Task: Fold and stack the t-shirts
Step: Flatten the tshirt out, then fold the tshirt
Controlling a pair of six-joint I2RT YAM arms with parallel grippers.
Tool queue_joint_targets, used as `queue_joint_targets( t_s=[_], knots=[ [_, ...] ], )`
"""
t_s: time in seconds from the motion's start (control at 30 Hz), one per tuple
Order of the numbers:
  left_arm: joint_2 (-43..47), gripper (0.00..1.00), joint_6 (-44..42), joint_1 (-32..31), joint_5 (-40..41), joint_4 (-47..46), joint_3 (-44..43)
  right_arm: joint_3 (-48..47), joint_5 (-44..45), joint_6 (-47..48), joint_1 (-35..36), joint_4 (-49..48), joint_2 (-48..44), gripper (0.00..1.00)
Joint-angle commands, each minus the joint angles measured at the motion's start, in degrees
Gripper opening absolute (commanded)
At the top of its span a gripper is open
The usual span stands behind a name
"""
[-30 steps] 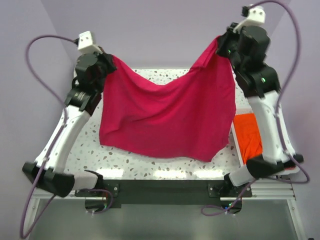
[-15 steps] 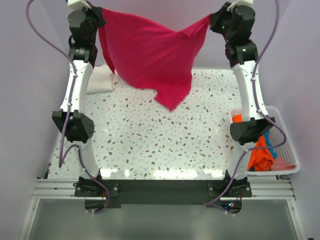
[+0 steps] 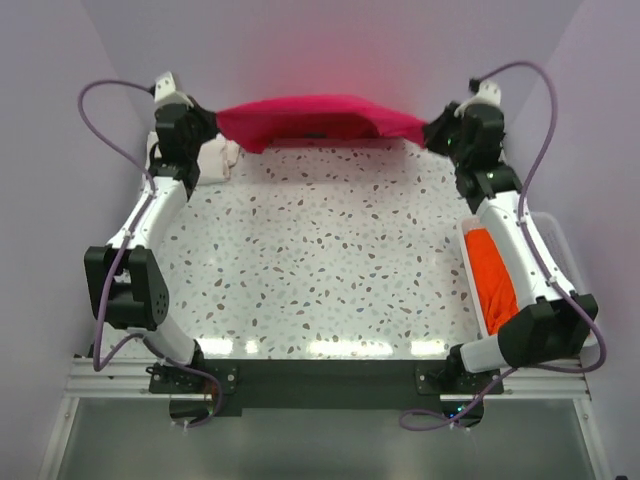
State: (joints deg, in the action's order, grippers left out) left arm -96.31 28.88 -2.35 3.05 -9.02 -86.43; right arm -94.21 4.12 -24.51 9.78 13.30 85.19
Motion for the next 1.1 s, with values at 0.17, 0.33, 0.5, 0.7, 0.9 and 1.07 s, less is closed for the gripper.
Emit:
queue_joint_targets(
  t_s=[0.17,0.33,0.5,0.7,0.9,1.07],
  knots=[
    [15.88,0.00,13.81,0.15,3.89,4.69,30.33,39.68,-0.08,-10.90,-0.03,6.29,-18.11,0.00],
    [25.81,0.00,18.04,0.06,5.38,9.26,47.30,50.78,-2.18,-11.52,-0.03,12.97,-29.43,0.00],
    [35.64,0.00,21.12,0.07,7.23,16.74,56.36,57.02,-6.40,-12.84,-0.03,19.47,-37.54,0.00],
    [44.53,0.03,22.27,0.07,8.46,21.14,59.45,58.01,-7.28,-13.81,-0.03,21.42,-43.88,0.00],
    [39.29,0.03,19.46,0.06,7.15,19.13,54.98,52.30,-6.32,-11.44,-0.03,17.99,-35.30,0.00],
    [31.99,0.02,17.79,0.06,6.97,16.58,50.06,44.75,-5.27,-9.24,-0.03,14.22,-24.03,0.00]
  ],
)
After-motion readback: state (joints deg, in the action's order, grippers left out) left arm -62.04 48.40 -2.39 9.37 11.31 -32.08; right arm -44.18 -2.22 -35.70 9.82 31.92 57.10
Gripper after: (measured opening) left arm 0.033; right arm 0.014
